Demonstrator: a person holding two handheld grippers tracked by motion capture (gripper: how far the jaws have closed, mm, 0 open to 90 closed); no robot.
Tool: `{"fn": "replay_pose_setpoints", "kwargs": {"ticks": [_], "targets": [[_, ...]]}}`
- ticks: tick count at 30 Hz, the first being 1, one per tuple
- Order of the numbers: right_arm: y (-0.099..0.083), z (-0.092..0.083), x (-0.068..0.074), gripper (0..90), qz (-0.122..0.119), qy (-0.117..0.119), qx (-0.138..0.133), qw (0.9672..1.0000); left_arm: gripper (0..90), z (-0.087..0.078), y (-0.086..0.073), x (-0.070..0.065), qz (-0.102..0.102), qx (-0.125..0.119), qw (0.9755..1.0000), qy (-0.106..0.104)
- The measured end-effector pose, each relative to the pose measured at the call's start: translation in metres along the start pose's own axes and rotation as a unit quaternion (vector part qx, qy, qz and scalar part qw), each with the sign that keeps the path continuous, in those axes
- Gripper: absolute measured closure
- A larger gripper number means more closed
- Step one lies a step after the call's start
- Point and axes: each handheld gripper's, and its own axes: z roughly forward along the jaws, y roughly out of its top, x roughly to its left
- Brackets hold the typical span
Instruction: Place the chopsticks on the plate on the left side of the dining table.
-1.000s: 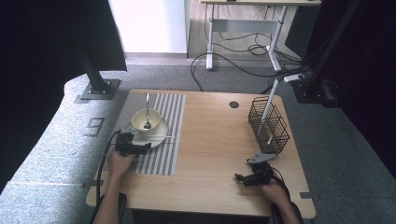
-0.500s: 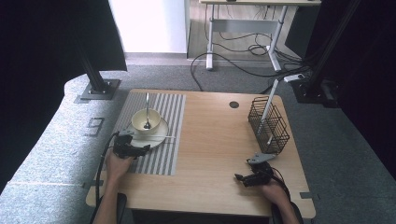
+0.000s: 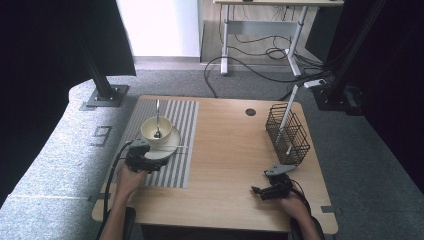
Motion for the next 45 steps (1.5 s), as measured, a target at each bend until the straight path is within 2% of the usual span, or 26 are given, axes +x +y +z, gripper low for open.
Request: {"fn": "replay_pose_setpoints", "kwargs": {"ticks": [3, 11, 18, 28, 34, 43, 45], "targets": [[0.000, 0.000, 0.000, 12.4, 0.000, 0.000, 0.000, 1.0000, 0.0, -0.001, 0.004, -0.005, 0.001, 0.002, 1.0000, -0.006], [0.000, 0.000, 0.000, 12.4, 0.000, 0.000, 0.001, 1.0000, 0.0, -0.001, 0.024, -0.030, 0.025, 0.000, 0.9993, -0.027], [0.000, 0.000, 0.000, 12.4, 0.000, 0.001, 0.001, 1.0000, 0.0, 0.004, 0.044, -0.050, 0.054, 0.001, 0.9978, -0.040], [0.000, 0.000, 0.000, 12.3, 0.000, 0.001, 0.001, 1.0000, 0.0, 0.009, 0.064, -0.072, 0.067, -0.002, 0.9957, -0.064], [0.000, 0.000, 0.000, 12.3, 0.000, 0.001, 0.000, 1.0000, 1.7, 0.014, 0.077, -0.087, 0.086, -0.003, 0.9938, -0.070], [0.000, 0.000, 0.000, 12.3, 0.000, 0.001, 0.000, 1.0000, 0.8, 0.027, 0.100, -0.114, 0.117, 0.002, 0.9901, -0.078], [0.000, 0.000, 0.000, 12.3, -0.001, 0.001, 0.000, 1.0000, 1.2, 0.030, 0.104, -0.119, 0.126, 0.003, 0.9886, -0.083]]}}
